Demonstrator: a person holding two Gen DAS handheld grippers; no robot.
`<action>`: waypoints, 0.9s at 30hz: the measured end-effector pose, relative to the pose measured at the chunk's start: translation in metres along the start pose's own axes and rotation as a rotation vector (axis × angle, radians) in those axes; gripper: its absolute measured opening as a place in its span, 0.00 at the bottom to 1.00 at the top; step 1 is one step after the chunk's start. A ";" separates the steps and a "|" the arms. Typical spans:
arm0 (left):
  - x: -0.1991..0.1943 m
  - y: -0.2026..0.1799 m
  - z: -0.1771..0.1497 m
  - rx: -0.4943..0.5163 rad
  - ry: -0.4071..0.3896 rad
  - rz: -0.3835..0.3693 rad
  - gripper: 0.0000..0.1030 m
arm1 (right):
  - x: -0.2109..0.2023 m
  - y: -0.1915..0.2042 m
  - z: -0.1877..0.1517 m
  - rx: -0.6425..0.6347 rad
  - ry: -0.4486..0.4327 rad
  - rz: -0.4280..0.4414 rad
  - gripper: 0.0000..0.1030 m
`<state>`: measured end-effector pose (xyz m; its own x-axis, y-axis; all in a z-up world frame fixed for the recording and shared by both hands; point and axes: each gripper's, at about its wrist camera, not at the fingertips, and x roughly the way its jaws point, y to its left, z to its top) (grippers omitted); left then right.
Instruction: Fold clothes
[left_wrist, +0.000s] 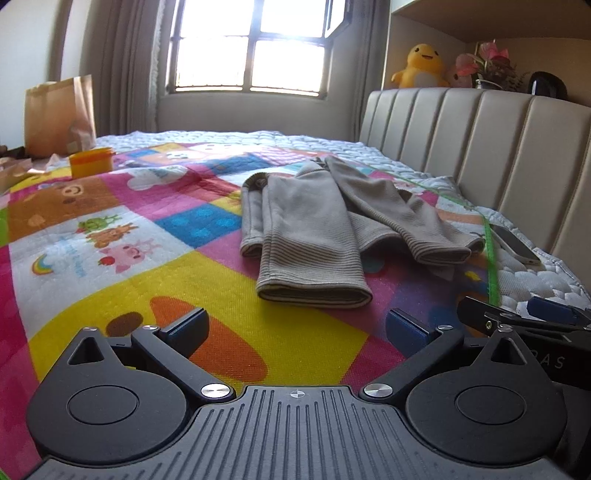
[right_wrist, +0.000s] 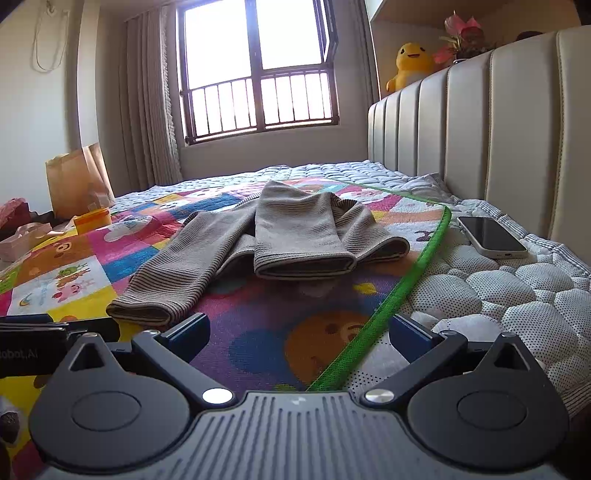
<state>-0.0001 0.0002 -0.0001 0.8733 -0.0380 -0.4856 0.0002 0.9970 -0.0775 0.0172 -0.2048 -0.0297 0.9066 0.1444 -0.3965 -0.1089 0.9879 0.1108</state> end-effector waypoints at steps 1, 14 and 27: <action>0.000 0.000 0.000 -0.001 0.001 0.000 1.00 | 0.001 0.001 0.000 0.000 0.001 0.001 1.00; 0.003 0.005 -0.003 -0.022 0.016 -0.002 1.00 | 0.002 0.005 -0.003 -0.009 0.007 0.012 1.00; 0.004 0.005 -0.002 -0.025 0.027 -0.009 1.00 | 0.003 0.006 -0.003 -0.005 0.008 0.007 1.00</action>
<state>0.0023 0.0045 -0.0046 0.8597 -0.0493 -0.5085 -0.0043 0.9946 -0.1038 0.0177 -0.1984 -0.0327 0.9026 0.1520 -0.4027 -0.1174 0.9870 0.1094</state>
